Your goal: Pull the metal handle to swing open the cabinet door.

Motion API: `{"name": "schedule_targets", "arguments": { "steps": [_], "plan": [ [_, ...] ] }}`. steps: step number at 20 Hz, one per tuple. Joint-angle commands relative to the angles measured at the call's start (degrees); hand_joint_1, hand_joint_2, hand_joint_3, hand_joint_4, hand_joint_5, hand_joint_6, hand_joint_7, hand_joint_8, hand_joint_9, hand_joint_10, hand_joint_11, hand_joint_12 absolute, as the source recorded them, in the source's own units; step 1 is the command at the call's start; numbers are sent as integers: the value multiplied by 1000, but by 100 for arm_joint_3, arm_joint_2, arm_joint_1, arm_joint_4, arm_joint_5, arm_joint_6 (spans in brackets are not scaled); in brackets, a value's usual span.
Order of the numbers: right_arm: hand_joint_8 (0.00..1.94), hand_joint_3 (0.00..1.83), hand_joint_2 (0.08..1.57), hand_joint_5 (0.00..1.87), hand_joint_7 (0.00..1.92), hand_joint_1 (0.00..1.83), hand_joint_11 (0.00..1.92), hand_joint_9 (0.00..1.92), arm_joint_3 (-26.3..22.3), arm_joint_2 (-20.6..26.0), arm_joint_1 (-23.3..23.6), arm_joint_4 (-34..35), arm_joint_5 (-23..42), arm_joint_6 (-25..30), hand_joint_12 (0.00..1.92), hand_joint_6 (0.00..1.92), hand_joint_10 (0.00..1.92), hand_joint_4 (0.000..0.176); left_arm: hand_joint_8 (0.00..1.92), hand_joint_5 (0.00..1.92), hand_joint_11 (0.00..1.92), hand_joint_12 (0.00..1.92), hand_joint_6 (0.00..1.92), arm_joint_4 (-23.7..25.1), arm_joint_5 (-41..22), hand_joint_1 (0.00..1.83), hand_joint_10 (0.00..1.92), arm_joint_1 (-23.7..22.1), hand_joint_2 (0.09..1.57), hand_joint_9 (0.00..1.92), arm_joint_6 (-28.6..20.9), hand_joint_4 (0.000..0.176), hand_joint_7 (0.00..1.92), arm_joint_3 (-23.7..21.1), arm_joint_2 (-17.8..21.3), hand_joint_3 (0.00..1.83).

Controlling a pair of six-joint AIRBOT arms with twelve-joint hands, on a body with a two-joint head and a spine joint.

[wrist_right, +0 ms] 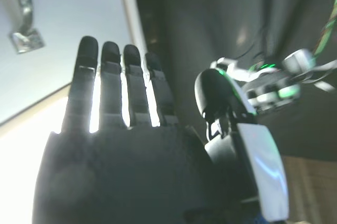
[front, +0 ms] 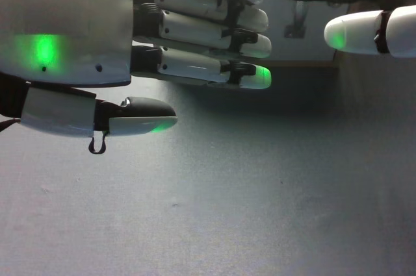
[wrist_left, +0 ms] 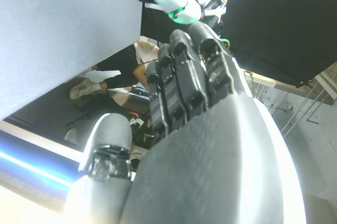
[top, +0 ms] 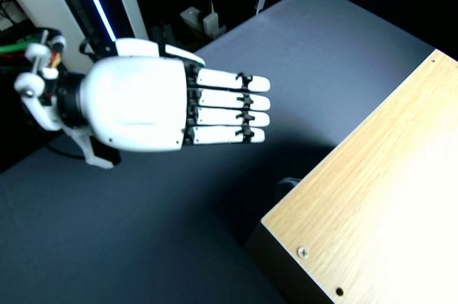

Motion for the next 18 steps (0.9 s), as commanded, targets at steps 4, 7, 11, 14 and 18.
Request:
{"name": "schedule_targets", "arguments": {
  "steps": [4,7,11,14,18],
  "plan": [
    [2,193,1571,158,177,0,0,169,-165,140,110,458,324,35,570,4,2,0,4,368,53,669,6,-557,-143,0,5,-70,1571,353,32,0,374,0,39,192],
    [0,194,1571,158,170,0,0,164,-273,259,110,642,152,35,565,2,0,0,5,369,60,674,5,-557,-143,0,7,-70,1571,361,32,0,380,0,39,195],
    [2,189,1571,157,161,0,0,155,-399,334,110,872,-114,35,532,3,3,0,5,368,65,680,3,-557,-143,0,6,-70,1566,364,32,0,384,0,39,191],
    [5,194,1571,174,181,0,0,172,-409,393,110,1202,-348,35,580,5,5,0,3,369,54,677,3,-557,-143,0,3,-70,1570,359,32,0,381,0,39,191],
    [2,186,1571,170,178,0,0,168,-454,559,102,1549,-503,35,566,2,2,0,0,360,42,677,0,-557,-143,0,0,-70,1570,352,32,0,373,0,39,190]
  ]
}}
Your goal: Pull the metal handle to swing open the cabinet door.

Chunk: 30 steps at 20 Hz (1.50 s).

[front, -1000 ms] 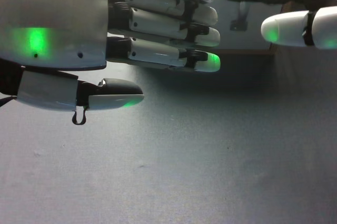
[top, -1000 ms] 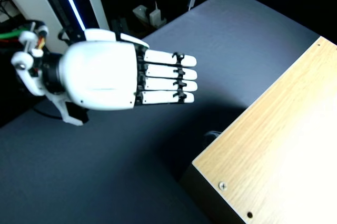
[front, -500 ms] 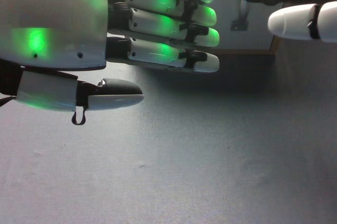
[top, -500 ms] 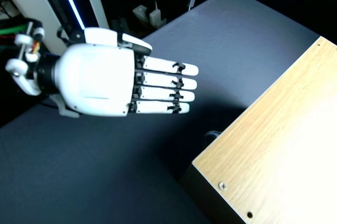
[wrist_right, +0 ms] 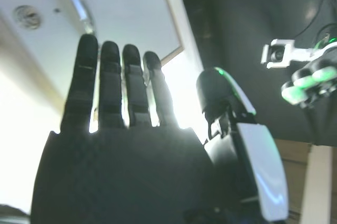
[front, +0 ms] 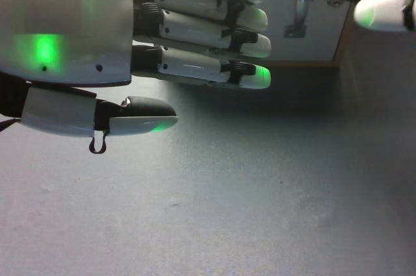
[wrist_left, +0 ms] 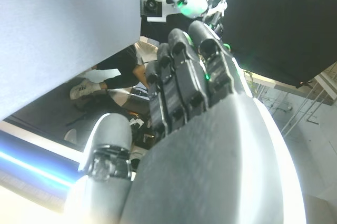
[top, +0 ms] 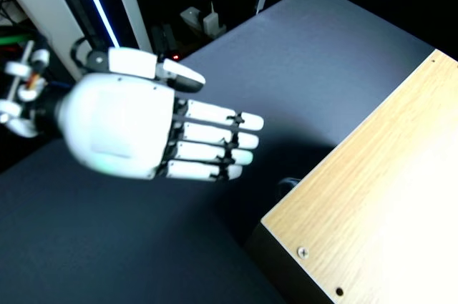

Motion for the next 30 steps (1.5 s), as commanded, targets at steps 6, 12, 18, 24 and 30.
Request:
{"name": "schedule_targets", "arguments": {
  "steps": [6,12,18,24,30],
  "plan": [
    [2,180,1571,155,167,0,0,163,-148,175,72,453,312,39,522,0,2,0,6,369,62,696,4,-555,-139,0,6,-70,1571,368,32,0,389,0,41,194],
    [1,176,1571,164,176,0,0,172,-216,224,73,748,-78,39,573,0,0,0,3,372,52,702,2,-555,-139,0,1,-70,1571,364,32,0,393,0,41,182],
    [3,182,1571,155,175,0,0,172,-218,224,135,1187,-471,143,557,3,2,0,4,377,62,716,3,-555,-139,0,4,-70,1571,376,32,0,400,0,41,174],
    [1,176,1571,162,178,0,0,175,-237,193,291,1653,-934,142,573,2,1,0,2,375,56,719,2,-555,-139,0,2,-70,1571,374,32,0,398,0,41,175],
    [2,186,1571,164,184,0,0,179,-214,57,331,2296,-1113,141,576,1,2,0,0,368,46,721,0,-555,-139,0,0,-70,1571,369,32,0,390,0,41,179]
  ]
}}
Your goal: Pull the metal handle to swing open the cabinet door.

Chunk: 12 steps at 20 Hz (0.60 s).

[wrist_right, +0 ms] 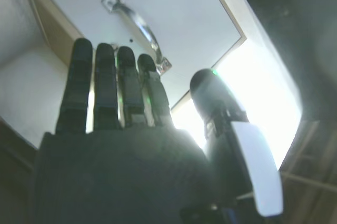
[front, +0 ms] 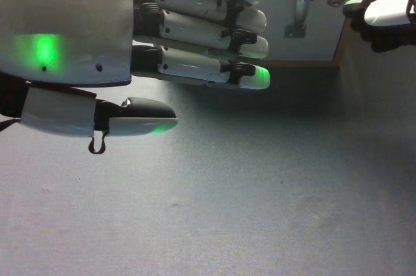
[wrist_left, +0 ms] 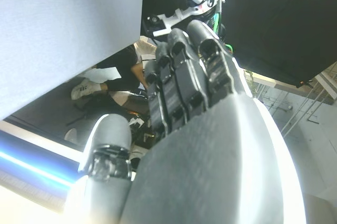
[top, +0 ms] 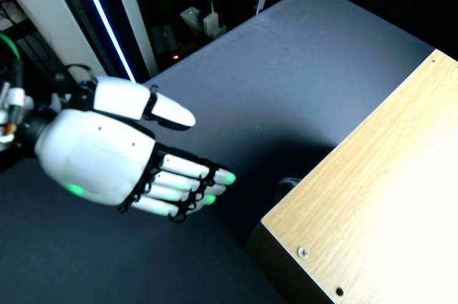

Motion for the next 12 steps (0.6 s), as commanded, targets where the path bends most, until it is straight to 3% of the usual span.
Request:
{"name": "schedule_targets", "arguments": {
  "steps": [1,12],
  "plan": [
    [2,187,1571,167,185,0,0,179,55,6,86,177,530,48,576,3,2,0,0,367,42,721,0,-557,-141,0,0,-70,1571,367,32,0,389,0,39,179],
    [0,181,1571,156,176,0,0,175,475,-277,32,1430,453,31,559,0,0,0,2,375,49,728,3,-557,-141,0,3,-70,1571,377,32,0,397,0,39,188]
  ]
}}
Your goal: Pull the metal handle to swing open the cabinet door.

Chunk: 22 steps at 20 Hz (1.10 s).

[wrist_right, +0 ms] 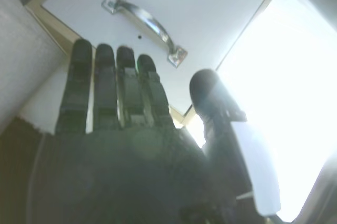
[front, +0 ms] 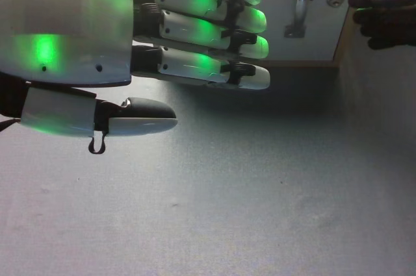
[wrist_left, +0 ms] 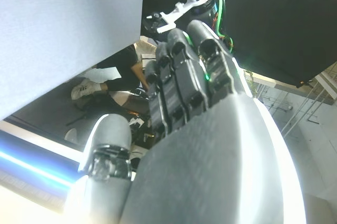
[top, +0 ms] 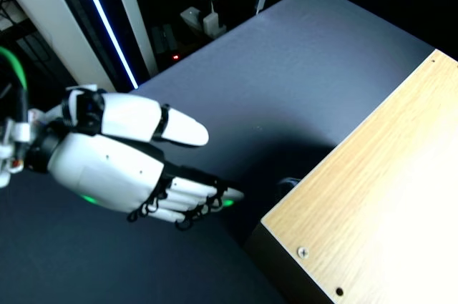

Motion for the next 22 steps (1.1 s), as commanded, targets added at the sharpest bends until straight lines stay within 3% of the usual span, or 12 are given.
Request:
{"name": "schedule_targets", "arguments": {
  "steps": [1,22],
  "plan": [
    [0,182,1571,157,176,0,0,175,21,16,31,82,569,37,558,0,0,0,3,378,53,730,3,-557,-143,0,5,-70,1571,382,34,0,400,0,39,189],
    [1,169,1571,133,164,0,0,166,418,-569,-111,466,881,-175,556,1,2,0,1,358,68,731,0,-557,-143,0,1,-70,1567,379,34,0,393,0,39,194]
  ]
}}
